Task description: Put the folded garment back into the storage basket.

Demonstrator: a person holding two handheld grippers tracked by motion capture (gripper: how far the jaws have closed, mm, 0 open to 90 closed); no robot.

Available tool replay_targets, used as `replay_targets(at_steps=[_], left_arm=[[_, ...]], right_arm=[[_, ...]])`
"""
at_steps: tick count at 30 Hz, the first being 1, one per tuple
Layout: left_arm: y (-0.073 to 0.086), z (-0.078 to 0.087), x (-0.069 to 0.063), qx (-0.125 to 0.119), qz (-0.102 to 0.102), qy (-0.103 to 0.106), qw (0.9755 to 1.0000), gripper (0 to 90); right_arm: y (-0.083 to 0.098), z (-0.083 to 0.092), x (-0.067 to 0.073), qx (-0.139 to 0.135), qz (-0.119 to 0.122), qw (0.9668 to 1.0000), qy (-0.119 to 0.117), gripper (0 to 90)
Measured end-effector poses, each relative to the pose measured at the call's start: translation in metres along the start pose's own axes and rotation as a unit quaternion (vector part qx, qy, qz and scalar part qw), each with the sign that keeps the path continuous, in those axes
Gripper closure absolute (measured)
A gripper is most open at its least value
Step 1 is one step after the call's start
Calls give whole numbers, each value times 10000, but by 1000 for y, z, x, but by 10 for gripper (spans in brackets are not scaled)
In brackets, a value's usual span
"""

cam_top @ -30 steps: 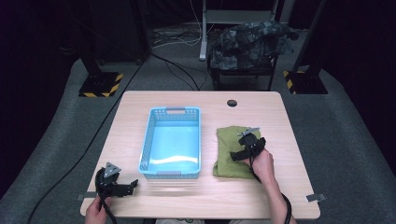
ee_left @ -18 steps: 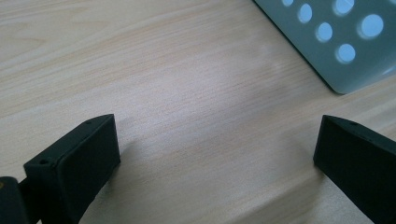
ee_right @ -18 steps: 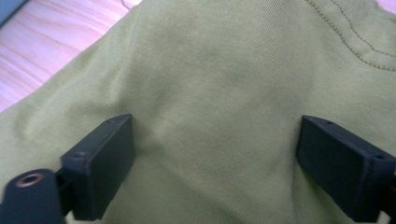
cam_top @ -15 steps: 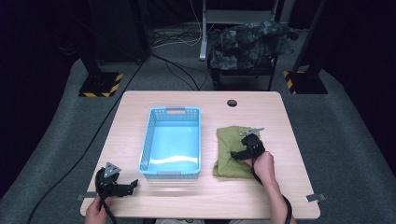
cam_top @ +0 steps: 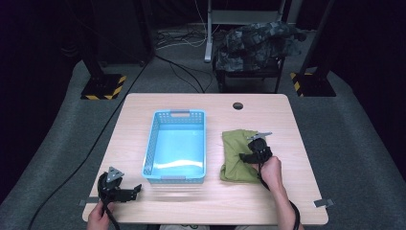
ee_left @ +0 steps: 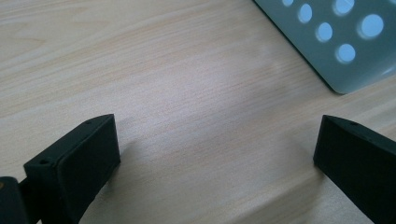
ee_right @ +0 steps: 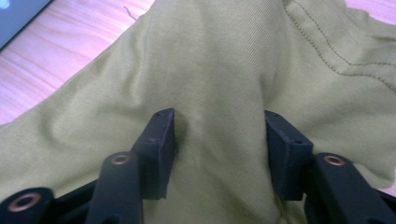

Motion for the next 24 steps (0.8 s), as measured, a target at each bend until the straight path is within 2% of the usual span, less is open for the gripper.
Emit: replay_targets(at_steps=[13,19,24], left_arm=[[0,0,0,-4,6,-3,10000,0],[0,0,0,-4,6,-4,10000,0],[0,0,0,-4,7,-4,10000,0]], right_arm=[[0,1,4,-128,-103,9998,-59,681],[-1,2,6,-165,-16,9998,76,729],[-3,5,7,-277,-53,9995,145,764]])
Point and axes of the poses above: each handheld gripper's, and its own axes: z roughly backward along the jaws, y roughly out of its underside, x roughly to its left, the point moved 9 cm from there along -z, roughly forward along the jaws, and after that the axes turned 13 degrees about -x, right-handed, at the moved point
